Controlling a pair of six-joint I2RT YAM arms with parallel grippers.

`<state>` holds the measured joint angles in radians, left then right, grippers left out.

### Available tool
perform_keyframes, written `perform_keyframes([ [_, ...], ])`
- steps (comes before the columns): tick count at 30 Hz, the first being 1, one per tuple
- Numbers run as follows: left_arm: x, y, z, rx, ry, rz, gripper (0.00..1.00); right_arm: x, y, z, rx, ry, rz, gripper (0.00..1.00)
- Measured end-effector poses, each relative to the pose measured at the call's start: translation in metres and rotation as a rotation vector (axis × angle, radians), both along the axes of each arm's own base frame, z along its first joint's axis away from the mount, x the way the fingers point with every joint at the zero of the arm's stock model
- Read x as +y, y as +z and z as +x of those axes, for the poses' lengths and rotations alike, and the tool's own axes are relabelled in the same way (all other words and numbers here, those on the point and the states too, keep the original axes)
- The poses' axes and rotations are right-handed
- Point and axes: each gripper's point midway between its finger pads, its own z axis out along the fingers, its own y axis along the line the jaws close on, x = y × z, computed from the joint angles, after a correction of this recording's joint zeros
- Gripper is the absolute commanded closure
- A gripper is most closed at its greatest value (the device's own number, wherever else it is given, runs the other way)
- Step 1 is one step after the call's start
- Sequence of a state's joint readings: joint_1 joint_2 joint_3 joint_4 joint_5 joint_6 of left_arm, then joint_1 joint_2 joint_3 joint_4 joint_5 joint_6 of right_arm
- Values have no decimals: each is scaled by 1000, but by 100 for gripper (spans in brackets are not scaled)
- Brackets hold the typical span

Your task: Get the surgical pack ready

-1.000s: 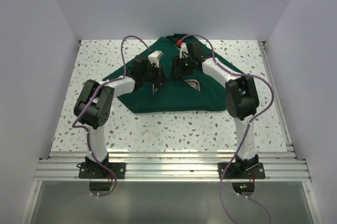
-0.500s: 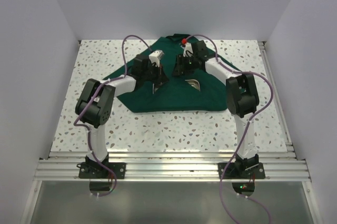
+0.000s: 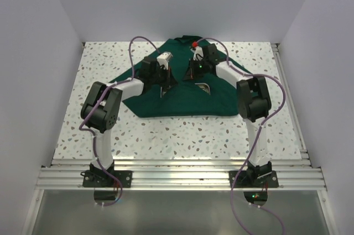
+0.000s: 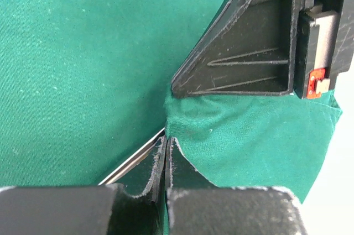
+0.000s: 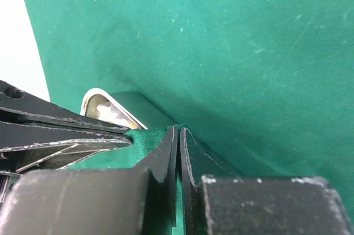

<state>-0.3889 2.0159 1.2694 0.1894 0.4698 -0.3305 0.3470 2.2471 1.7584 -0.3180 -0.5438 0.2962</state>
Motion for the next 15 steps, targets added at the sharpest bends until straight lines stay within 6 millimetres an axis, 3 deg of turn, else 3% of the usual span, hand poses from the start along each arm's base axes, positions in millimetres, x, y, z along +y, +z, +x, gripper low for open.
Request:
perform_keyframes([
  [8,0,3,2,0,1,1,100,-6,-1,6,-2,-28,15,100],
  [9,-1,3,2,0,1,1,100,-7,-4,5,0,-31,16,81],
  [12,-1,3,2,3,1,2,100,-8,-11,2,16,-39,13,45],
  [15,-1,1,2,8,1,5,100,-11,-14,0,24,-43,9,38],
])
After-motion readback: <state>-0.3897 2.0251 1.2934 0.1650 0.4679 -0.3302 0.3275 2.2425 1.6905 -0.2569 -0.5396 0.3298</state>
